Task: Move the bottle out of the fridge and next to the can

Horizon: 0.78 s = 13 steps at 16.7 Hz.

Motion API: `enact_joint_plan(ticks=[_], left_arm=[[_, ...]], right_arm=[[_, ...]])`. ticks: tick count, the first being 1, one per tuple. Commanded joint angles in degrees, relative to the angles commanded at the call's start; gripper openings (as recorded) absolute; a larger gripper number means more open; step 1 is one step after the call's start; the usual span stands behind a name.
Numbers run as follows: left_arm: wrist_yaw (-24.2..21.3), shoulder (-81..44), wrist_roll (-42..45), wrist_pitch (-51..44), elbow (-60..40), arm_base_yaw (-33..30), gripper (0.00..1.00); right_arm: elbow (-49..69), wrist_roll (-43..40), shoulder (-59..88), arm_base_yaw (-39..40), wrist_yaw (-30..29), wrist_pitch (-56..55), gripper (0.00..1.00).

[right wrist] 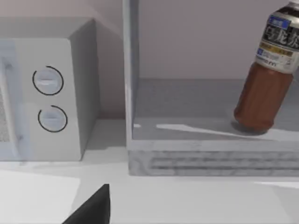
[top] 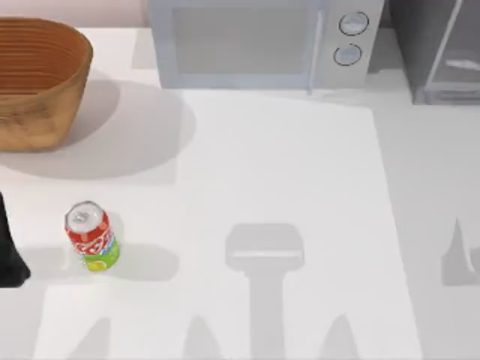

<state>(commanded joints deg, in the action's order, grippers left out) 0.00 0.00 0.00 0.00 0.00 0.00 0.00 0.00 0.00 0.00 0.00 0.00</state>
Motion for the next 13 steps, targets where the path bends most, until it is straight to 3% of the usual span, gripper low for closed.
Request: enact_joint_plan(ticks=[6,13], left_arm=[[0.0,0.0,0.0,0.0,0.0,0.0,1.0],[0.0,0.0,0.0,0.0,0.0,0.0,1.0]], right_arm=[[3.8,0.8,6.0,-1.0,0.0,-4.0,1.0],[19.5,5.0,37.8,-4.9,0.7,-20.8,1.0]])
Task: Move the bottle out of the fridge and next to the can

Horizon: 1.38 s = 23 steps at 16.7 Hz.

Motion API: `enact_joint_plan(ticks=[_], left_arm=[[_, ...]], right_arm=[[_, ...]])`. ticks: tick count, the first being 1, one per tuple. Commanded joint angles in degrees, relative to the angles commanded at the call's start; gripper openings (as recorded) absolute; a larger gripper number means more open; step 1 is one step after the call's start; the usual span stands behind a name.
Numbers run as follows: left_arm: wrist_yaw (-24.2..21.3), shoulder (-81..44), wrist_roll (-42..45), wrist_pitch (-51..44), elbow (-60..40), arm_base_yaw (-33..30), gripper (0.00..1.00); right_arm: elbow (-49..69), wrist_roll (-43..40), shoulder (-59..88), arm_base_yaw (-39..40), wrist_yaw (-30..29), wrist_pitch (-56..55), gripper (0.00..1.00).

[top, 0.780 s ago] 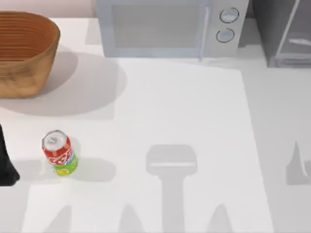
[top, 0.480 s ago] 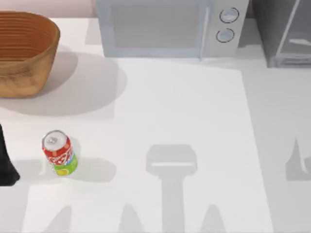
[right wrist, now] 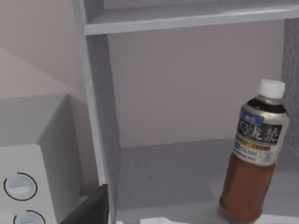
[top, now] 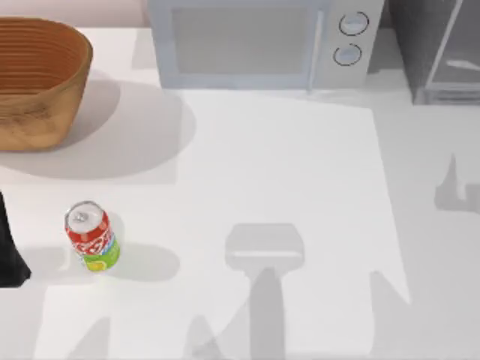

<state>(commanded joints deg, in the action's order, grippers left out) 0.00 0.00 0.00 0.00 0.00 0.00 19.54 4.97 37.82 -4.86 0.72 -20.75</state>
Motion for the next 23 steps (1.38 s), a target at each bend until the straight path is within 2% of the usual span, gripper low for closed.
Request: enact_joint_plan(ticks=[8,13,17,23], left_arm=[[0.0,0.0,0.0,0.0,0.0,0.0,1.0],[0.0,0.0,0.0,0.0,0.0,0.0,1.0],[0.0,0.0,0.0,0.0,0.0,0.0,1.0],[0.0,0.0,0.0,0.0,0.0,0.0,1.0]], right_arm=[[21.5,5.7,48.4,-5.5,0.9,-22.9,1.0],[31.8,8.2,70.8,-8.2,1.1,-33.8,1.0],[35.8,9.1,78.7,-9.2,1.2,-38.1,1.0],[36.0,9.1,79.1,-9.0,1.2,-38.2,1.0]])
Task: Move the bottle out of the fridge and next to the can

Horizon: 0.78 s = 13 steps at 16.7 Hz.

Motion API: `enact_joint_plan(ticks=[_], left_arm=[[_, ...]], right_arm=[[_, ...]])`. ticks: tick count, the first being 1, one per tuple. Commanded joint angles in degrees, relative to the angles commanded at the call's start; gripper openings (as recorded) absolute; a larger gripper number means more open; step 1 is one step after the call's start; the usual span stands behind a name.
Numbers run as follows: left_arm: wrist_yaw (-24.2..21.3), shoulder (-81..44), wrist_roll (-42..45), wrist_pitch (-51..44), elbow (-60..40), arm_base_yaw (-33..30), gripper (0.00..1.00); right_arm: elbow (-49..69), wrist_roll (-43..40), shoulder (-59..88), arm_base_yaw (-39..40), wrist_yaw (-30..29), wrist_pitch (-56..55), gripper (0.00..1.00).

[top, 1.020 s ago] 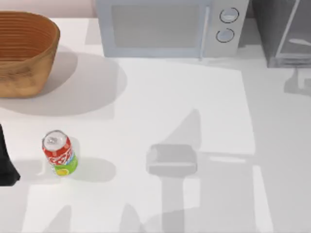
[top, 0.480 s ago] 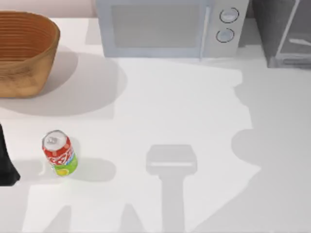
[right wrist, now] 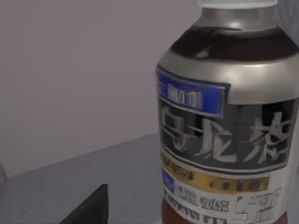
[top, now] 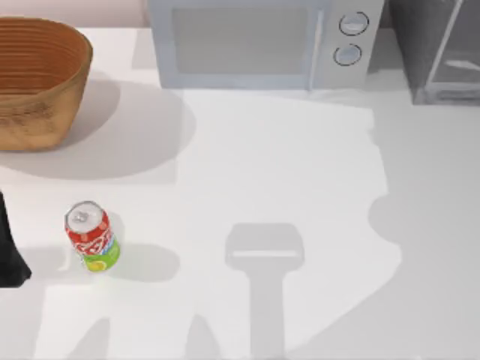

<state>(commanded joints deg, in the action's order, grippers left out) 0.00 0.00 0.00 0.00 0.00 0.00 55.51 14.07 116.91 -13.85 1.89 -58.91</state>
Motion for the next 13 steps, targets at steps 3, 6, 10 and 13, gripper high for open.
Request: enact_joint_plan(ticks=[3,6,10,13], left_arm=[[0.0,0.0,0.0,0.0,0.0,0.0,1.0],[0.0,0.0,0.0,0.0,0.0,0.0,1.0],[0.0,0.0,0.0,0.0,0.0,0.0,1.0],[0.0,0.0,0.0,0.0,0.0,0.0,1.0]], right_arm=[[3.7,0.0,2.2,-0.1,-0.2,1.3,1.0],[9.8,0.0,5.9,-0.1,-0.3,3.7,1.0],[16.4,0.0,9.7,0.0,-0.4,6.5,1.0],[16.9,0.0,10.0,0.0,-0.4,6.7,1.0]])
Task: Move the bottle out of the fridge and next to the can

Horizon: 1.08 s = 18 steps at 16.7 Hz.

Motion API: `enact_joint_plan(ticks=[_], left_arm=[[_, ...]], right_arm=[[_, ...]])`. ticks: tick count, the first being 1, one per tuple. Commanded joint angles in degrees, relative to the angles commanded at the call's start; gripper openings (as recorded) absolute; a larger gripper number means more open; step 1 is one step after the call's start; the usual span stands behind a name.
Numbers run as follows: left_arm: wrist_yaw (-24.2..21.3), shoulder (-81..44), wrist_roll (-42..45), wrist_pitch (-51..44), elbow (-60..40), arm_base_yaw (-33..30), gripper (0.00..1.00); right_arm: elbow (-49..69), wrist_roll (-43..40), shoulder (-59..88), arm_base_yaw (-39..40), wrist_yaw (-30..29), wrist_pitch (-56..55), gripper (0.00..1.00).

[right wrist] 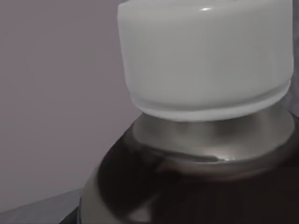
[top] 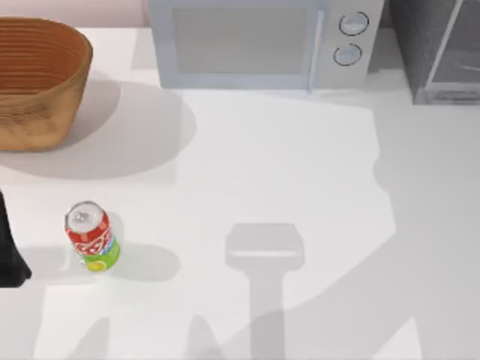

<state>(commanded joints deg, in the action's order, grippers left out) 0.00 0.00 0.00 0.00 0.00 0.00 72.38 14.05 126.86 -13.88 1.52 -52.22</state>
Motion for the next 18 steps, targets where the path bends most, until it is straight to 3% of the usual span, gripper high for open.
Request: enact_joint_plan(ticks=[1,14,18], left_arm=[[0.0,0.0,0.0,0.0,0.0,0.0,1.0],[0.0,0.0,0.0,0.0,0.0,0.0,1.0],[0.0,0.0,0.0,0.0,0.0,0.0,1.0]], right_arm=[[0.0,0.0,0.0,0.0,0.0,0.0,1.0],[0.0,0.0,0.0,0.0,0.0,0.0,0.02],[0.0,0.0,0.0,0.0,0.0,0.0,0.0]])
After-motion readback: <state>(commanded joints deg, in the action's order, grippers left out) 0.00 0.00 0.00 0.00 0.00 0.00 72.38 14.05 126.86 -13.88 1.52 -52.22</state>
